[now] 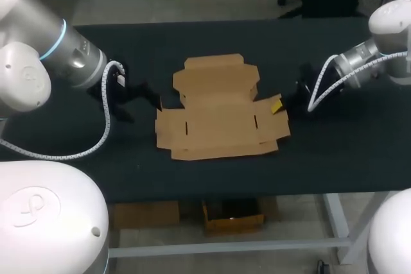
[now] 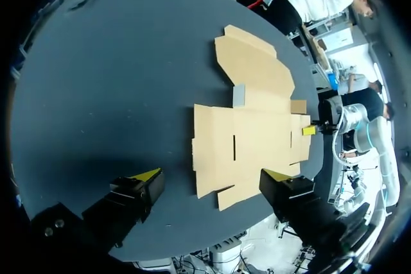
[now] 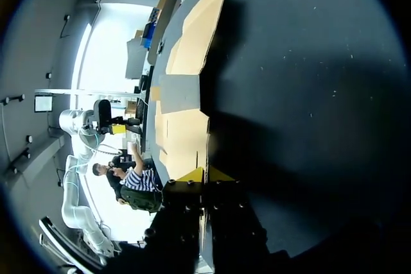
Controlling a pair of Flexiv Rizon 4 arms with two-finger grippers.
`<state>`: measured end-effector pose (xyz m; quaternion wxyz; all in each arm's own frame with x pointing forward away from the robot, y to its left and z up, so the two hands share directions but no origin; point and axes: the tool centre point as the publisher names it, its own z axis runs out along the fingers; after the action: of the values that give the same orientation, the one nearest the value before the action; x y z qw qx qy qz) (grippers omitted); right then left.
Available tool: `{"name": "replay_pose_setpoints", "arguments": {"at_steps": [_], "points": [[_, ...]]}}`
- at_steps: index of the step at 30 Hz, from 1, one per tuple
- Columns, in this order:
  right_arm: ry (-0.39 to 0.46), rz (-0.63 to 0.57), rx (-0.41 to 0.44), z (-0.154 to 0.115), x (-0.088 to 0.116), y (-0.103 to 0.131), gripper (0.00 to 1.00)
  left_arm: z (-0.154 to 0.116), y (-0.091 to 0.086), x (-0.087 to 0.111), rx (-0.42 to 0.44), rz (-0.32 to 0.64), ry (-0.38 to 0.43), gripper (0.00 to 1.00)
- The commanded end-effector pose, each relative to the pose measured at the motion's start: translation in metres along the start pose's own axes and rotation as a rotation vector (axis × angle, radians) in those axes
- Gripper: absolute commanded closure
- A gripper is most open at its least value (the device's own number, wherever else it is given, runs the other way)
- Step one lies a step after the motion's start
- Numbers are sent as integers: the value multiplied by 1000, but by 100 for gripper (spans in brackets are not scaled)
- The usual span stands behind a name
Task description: Assemble the packaging by folding the flat box into shape, placing the metal phone stand inside, and closing the box properly
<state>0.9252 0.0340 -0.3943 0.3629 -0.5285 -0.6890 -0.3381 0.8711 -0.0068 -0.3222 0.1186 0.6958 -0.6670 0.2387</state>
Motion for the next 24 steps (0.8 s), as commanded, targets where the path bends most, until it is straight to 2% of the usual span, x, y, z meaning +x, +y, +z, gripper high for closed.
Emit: {"name": "replay_pose_setpoints", "arguments": {"at_steps": [1,13,24], "points": [[13,-3,1,-1,-2,-6,100,-1,2,2,3,2,0,0],[15,-4,-3,-2,2,-21,100,2,3,9,-2,16,1,0],[29,16,-15,0,-3,-31,100,2,5,10,-1,18,-1,0]]}}
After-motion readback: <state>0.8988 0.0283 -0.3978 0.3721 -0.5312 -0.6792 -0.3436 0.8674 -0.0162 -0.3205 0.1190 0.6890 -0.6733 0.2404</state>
